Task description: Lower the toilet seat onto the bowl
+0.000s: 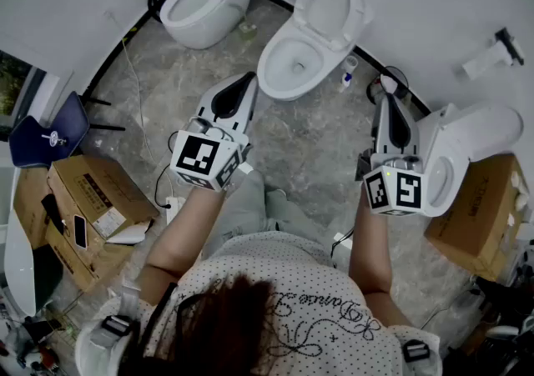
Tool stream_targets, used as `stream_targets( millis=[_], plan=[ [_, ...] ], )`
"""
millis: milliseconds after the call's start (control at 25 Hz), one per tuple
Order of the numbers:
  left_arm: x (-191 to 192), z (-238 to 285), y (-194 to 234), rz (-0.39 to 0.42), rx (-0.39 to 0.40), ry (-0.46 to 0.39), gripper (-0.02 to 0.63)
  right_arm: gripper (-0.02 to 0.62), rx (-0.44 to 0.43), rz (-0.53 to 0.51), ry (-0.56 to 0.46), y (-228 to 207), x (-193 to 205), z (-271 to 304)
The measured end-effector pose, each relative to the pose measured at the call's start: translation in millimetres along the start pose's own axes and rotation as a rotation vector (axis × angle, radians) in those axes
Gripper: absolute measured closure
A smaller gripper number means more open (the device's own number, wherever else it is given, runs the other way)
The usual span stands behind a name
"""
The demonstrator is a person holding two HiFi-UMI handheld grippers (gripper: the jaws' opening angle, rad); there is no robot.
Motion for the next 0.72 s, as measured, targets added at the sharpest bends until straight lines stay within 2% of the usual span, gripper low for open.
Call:
stream_targets(
  millis=[360, 560, 600, 680, 720],
  plan=[
    [-1.8, -15.6, -19.8, -0.011, 0.003, -0.008, 0.6, 0.583, -0.002, -0.001, -0.017, 1.2, -5.6, -27.6],
    [-4.9, -14.1, -32.0, -0.003, 0.012, -0.013, 0.597, 0.575, -0.017, 0.047, -0.021, 1.2, -5.7, -33.4],
    [-5.6, -11.9, -35.1, -0.001, 0.013, -0.015, 0.585, 0.532, -0.03, 0.058, -0.019, 0.6, -4.5, -32.6],
    [-5.3, -5.4, -40.2, 0.0, 0.01, -0.009, 0.488, 0.339, -0.047, 0.084, -0.012, -3.1, -1.8, -29.5],
    [-4.8, -1.6, -42.0, -0.001, 0.007, -0.002, 0.437, 0.309, -0.047, 0.092, -0.009, -6.1, -1.2, -28.2]
  ],
)
Point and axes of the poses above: the fingertips, and each gripper's own axes: z forward along the fingers, y to its left, x out of its underside, the point moved 1 cm from there along -z, backward along the fingers, and after that the axes turned 9 degrees about -x, right-handed, at the moved point
